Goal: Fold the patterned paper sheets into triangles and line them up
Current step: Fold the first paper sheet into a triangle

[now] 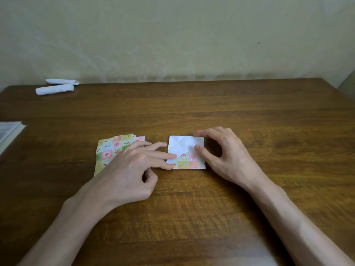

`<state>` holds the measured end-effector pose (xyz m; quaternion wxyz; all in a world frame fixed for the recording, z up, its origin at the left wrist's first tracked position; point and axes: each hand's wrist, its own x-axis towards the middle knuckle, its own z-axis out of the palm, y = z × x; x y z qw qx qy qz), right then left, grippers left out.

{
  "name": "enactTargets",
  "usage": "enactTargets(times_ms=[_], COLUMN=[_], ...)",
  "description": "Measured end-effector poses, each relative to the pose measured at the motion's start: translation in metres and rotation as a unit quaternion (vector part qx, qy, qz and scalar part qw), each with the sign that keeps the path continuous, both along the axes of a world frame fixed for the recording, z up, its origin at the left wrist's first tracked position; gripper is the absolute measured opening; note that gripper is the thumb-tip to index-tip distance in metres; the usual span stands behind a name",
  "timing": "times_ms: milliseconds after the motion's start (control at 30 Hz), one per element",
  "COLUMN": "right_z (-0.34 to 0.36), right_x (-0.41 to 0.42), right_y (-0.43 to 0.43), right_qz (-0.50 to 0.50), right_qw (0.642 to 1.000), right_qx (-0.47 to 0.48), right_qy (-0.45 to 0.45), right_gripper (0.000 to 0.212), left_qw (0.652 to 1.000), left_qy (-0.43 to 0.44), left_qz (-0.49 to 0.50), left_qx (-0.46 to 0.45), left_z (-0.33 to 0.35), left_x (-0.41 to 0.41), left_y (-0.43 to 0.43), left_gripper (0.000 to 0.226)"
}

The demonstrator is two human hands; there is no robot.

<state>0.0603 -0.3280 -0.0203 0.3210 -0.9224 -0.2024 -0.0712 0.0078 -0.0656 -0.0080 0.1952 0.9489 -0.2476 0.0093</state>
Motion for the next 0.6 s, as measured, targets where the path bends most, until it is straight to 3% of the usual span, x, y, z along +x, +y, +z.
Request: enactTargets(times_ms=[233, 400, 600], right_z=[0.003, 0.008, 0.010], right_x=[-0.002, -0.004, -0.006], right_y=[0.004, 0.005, 0.005], right_qz=[-0.029, -0.023, -0.011], right_qw=[0.997, 0.995, 0.993], right_qx=[0.059, 0.068, 0.074], right_qy=[0.034, 0.064, 0.088], right_gripper=[0.019, 0.030, 0.025], left_qw=[0.998, 0.994, 0.990], left_qy=[-0.047, -0.084, -0.083], left_qz=[0.012, 0.050, 0.082], left_qx=[0.031, 0.051, 0.078], left_z=[-0.003, -0.003, -0.003], left_x=[0.002, 0.001, -0.003], left_y=[0.002, -0.002, -0.012], left_gripper=[0.051, 0.038, 0.056])
